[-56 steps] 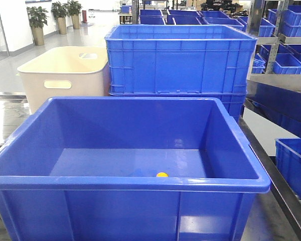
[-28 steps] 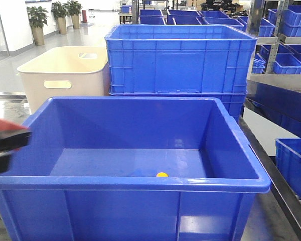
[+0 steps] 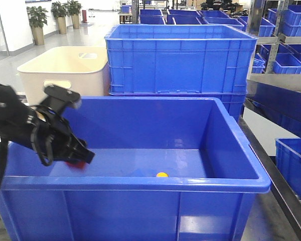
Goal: Pick red and yellow blocks into blue bin
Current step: 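Move the left gripper with the red cube over the bin, then open the left gripper to drop the red cube into the bin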
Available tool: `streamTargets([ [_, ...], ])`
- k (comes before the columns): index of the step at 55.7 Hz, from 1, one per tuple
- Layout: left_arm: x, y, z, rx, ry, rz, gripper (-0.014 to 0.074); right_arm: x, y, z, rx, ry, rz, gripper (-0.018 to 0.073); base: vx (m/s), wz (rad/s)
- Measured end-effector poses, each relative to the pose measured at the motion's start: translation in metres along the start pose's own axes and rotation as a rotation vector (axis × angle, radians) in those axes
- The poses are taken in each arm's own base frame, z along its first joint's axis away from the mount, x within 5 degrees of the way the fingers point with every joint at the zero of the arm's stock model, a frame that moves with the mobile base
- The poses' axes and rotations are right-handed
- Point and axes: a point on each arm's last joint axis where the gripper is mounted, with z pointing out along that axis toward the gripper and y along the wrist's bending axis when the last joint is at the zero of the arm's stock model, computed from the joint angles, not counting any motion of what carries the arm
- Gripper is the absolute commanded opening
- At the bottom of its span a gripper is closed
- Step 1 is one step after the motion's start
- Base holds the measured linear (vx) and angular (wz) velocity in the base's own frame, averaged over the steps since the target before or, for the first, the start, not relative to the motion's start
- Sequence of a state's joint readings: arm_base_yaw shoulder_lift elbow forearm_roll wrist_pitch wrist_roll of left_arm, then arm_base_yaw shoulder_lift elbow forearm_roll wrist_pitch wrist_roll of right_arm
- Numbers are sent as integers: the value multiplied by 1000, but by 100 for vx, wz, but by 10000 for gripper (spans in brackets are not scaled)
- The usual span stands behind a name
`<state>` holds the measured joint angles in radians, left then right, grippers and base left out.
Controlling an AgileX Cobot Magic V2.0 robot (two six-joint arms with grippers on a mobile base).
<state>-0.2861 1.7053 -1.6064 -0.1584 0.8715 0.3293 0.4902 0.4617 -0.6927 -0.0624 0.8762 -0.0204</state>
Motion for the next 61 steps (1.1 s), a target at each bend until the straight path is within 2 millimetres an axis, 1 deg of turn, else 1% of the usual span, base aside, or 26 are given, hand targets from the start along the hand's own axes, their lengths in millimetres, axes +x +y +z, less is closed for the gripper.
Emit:
streamTargets([
  [1, 1, 0, 5, 7, 23, -1, 627, 0, 0, 0, 0, 0, 0, 492, 0, 0],
  [5, 1, 1, 13, 15, 50, -2, 662, 0, 0, 0, 0, 0, 0, 492, 0, 0],
  [10, 1, 1, 17, 20, 64, -3, 671, 0, 0, 0, 0, 0, 0, 492, 0, 0],
  [18, -1, 1, 11, 15, 47, -2, 659, 0, 0, 0, 0, 0, 0, 492, 0, 0],
  [23, -3, 0, 0, 10, 25, 2, 652, 0, 0, 0, 0, 0, 0, 492, 0, 0],
  [27, -5, -1, -16, 4, -3, -13, 640, -1, 0, 0, 5, -12, -6, 492, 0, 0],
  [32, -7, -5, -46, -5, -51, -29, 622, -3, -1, 0, 12, -34, -12, 492, 0, 0],
  [37, -7, -9, -82, -15, -118, -47, 600, -4, -1, 0, 12, -41, -12, 492, 0, 0],
  [44, 0, -21, -138, 5, -205, -62, 571, -4, -1, 0, 12, -46, -12, 492, 0, 0],
  [47, 8, -27, -159, 15, -242, -64, 560, -4, -1, 0, 12, -47, -12, 492, 0, 0],
  [48, 11, -29, -163, 19, -245, -66, 557, -4, -1, 0, 12, -47, -12, 492, 0, 0],
  [50, 20, -33, -175, 24, -263, -67, 552, -4, -1, 0, 12, -47, -12, 492, 0, 0],
  [53, 34, -38, -188, 30, -278, -68, 549, -4, -1, 0, 12, -47, -12, 492, 0, 0],
  [54, 41, -41, -196, 27, -292, -66, 548, -4, -1, 0, 12, -48, -12, 492, 0, 0],
  [56, 51, -44, -200, 29, -290, -66, 547, -4, -1, 0, 12, -48, -12, 492, 0, 0],
  [57, 59, -47, -207, 26, -305, -64, 545, -4, -1, 0, 12, -48, -12, 492, 0, 0],
  [60, 78, -52, -217, 23, -318, -63, 540, -4, -1, 0, 12, -48, -12, 492, 0, 0],
  [61, 84, -54, -216, 23, -315, -64, 538, -4, -1, 0, 12, -48, -12, 492, 0, 0],
])
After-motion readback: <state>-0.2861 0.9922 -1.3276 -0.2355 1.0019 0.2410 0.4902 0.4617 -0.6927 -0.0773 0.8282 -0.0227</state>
